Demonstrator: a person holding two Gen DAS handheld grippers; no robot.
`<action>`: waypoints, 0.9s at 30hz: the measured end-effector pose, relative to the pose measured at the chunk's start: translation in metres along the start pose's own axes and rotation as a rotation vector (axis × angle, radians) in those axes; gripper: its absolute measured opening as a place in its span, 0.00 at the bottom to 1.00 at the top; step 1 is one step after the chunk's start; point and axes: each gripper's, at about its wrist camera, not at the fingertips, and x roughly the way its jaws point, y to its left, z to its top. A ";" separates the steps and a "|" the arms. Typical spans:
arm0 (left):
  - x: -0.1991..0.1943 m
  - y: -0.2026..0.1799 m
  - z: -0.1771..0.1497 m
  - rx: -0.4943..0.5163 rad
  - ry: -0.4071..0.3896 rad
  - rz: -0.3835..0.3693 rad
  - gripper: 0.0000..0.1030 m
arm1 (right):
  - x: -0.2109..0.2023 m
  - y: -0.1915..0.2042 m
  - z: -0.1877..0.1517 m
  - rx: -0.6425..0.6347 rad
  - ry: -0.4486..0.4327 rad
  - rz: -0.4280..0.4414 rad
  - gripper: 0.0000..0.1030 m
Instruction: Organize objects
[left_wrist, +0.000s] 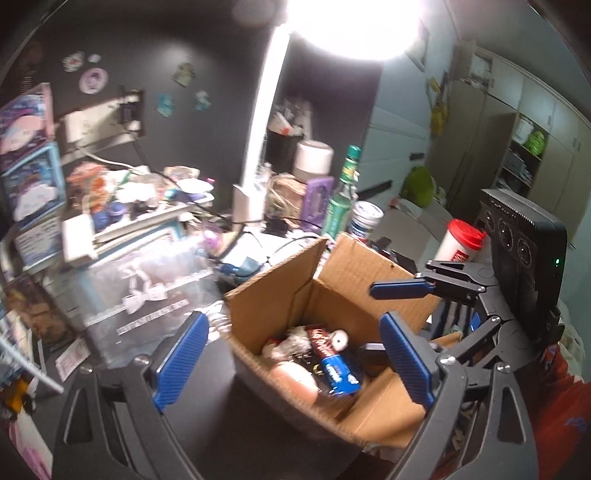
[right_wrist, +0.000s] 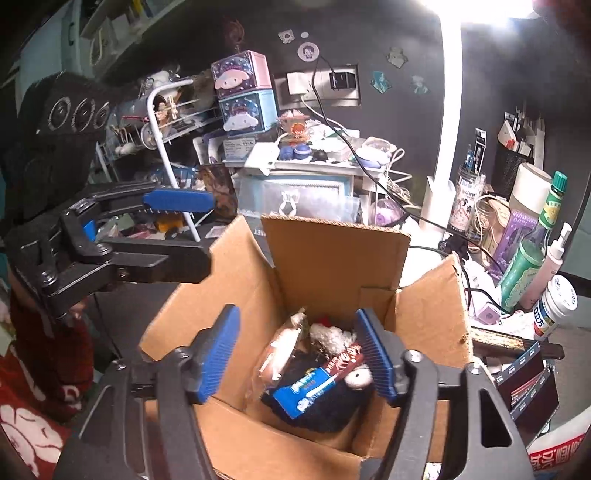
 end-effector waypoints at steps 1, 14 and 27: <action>-0.008 0.002 -0.003 -0.011 -0.017 0.014 0.91 | -0.002 0.004 0.001 -0.008 -0.010 -0.002 0.74; -0.089 0.004 -0.056 -0.075 -0.252 0.291 0.99 | -0.021 0.051 0.004 -0.112 -0.234 -0.032 1.00; -0.090 0.022 -0.075 -0.208 -0.264 0.337 0.99 | -0.025 0.061 -0.003 -0.124 -0.271 -0.050 1.00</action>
